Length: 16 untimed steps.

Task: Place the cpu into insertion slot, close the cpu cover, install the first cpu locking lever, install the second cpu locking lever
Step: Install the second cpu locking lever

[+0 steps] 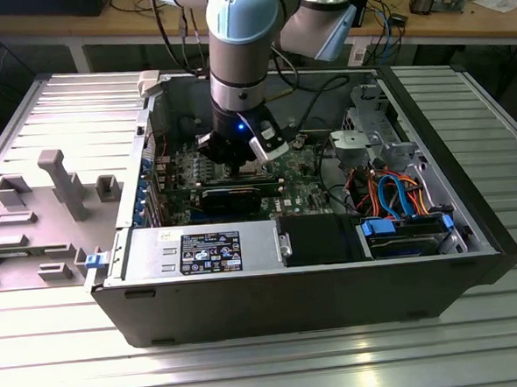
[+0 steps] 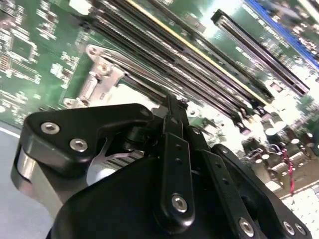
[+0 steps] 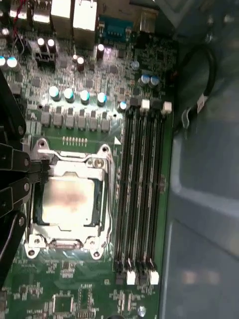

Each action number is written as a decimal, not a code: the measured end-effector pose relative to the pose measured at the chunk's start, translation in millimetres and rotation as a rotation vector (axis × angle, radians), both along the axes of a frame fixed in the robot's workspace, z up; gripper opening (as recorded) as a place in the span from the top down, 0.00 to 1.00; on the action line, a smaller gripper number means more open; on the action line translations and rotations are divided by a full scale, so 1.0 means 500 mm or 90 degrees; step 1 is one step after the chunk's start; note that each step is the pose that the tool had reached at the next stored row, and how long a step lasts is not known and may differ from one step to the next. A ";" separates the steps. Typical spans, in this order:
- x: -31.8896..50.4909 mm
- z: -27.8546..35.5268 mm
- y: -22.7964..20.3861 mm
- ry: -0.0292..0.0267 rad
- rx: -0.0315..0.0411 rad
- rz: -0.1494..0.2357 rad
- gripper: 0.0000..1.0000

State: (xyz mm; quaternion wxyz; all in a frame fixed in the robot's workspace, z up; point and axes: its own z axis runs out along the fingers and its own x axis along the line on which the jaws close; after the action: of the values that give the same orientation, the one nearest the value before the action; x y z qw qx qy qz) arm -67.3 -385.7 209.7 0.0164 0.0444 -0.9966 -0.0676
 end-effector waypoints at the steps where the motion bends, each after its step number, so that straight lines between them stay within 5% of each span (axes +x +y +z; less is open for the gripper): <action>1: 0.007 0.000 0.0018 0.0013 -0.0003 0.000 0.89; 4: 0.028 0.000 0.0090 0.0047 -0.0038 0.000 0.89; 6: 0.043 0.000 0.0153 0.0064 -0.0100 0.000 0.89; 11: 0.049 0.002 0.0362 0.0066 -0.0369 0.000 0.89; 14: 0.049 0.013 0.0461 0.0066 -0.0432 0.000 0.89; 16: 0.049 0.024 0.0472 0.0066 -0.0435 0.000 0.89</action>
State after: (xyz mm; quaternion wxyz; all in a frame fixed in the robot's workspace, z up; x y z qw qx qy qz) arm -42.6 -362.1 221.7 0.0231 0.0434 -0.9982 -0.0337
